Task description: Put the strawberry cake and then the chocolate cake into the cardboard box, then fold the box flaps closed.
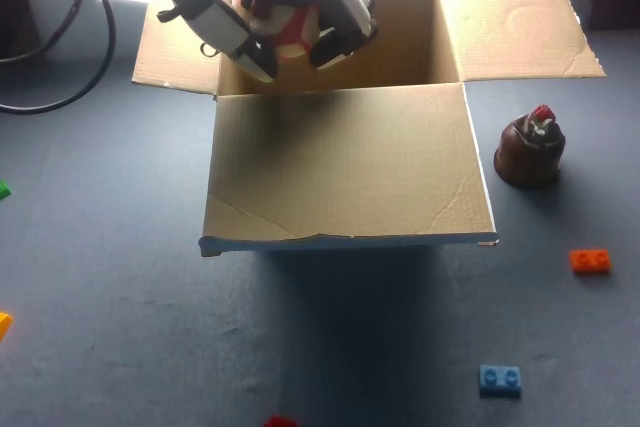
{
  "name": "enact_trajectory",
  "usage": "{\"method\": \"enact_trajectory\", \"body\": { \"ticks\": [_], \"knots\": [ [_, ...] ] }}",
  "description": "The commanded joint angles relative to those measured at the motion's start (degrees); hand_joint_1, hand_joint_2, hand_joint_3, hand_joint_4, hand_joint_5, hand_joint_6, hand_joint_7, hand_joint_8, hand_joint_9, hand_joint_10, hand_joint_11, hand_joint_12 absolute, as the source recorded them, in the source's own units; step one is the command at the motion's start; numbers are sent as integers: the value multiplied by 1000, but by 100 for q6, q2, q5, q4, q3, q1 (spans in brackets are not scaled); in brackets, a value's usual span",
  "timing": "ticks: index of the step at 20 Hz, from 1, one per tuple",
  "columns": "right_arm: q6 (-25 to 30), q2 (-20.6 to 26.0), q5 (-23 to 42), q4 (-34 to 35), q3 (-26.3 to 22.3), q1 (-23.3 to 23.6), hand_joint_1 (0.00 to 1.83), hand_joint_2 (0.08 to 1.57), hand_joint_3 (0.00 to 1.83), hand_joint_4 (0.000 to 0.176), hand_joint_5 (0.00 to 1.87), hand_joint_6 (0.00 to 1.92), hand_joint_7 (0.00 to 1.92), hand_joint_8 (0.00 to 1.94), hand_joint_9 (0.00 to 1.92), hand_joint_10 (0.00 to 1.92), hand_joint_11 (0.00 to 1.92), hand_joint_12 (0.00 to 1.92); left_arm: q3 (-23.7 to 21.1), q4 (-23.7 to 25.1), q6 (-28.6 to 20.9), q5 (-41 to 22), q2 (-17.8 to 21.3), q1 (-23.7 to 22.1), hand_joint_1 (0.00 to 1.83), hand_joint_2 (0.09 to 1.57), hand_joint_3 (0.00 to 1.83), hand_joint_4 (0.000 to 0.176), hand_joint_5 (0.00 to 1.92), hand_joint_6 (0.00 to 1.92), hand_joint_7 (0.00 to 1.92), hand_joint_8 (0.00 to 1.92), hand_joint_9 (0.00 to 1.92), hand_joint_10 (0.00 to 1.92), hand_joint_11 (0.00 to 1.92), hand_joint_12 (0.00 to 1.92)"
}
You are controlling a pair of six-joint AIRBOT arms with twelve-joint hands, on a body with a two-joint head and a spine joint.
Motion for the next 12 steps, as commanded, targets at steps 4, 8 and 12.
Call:
{"method": "enact_trajectory", "body": {
  "ticks": [4, 8, 12],
  "knots": [
    [93, 59, 542, -67, 77, -9, 1030, 1076, 6, 0, 163, 16, 153, 2, 178, 2, 0, 632, -102, -411, 59, 195, 81, 28, 782, 1099, 0, 8, 291, 553, 397, 605, 425, 873, 258, 1418],
    [418, -25, 404, -69, 200, 1, 1005, 1098, 12, 0, 167, 8, 147, 2, 151, 1, 0, 561, -173, -403, 73, 211, 125, 77, 524, 929, 0, 55, 203, 41, 364, 15, 423, 114, 5, 1245],
    [420, -28, 384, -70, 208, 1, 988, 1100, 9, 0, 170, 4, 158, 5, 156, 2, 0, 577, -168, -403, 104, 225, 139, 63, 457, 871, 0, 67, 159, 2, 282, 0, 359, 35, 0, 1191]
  ]
}}
